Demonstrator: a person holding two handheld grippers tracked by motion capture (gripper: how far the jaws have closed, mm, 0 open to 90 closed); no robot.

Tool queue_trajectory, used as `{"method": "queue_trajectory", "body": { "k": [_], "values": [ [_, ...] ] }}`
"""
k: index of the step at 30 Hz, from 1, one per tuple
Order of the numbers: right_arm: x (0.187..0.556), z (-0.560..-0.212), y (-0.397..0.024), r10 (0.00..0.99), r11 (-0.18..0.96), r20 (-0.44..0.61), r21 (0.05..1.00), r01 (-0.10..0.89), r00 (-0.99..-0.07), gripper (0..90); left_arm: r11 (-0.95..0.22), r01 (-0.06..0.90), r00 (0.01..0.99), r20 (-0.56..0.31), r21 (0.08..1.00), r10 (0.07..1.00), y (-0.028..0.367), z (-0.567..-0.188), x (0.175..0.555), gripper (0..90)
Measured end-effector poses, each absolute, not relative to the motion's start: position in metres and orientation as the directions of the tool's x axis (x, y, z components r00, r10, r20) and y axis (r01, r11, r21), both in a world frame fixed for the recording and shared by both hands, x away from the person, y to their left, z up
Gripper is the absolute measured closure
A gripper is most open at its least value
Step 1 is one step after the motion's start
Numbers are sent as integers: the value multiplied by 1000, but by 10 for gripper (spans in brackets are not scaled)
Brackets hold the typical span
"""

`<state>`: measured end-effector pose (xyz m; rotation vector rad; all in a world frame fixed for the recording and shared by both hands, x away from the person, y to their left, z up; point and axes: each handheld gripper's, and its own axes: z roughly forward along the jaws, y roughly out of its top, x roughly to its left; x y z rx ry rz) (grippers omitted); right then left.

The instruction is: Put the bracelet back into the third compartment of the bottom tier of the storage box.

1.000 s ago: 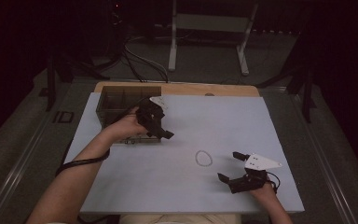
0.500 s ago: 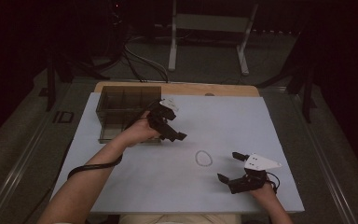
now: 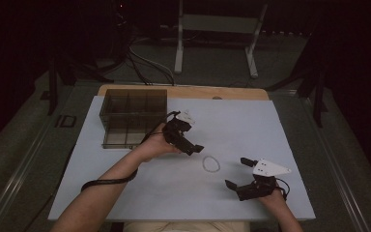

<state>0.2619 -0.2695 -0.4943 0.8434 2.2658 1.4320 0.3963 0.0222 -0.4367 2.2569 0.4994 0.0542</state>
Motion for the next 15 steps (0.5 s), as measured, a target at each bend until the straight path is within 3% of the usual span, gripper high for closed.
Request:
{"method": "queue_trajectory", "body": {
  "k": [15],
  "values": [
    [262, -494, -270, 639, 315, 36, 899, 304, -769, 0, -593, 298, 941, -126, 748, 315, 2, -452, 376, 34]
  ]
}}
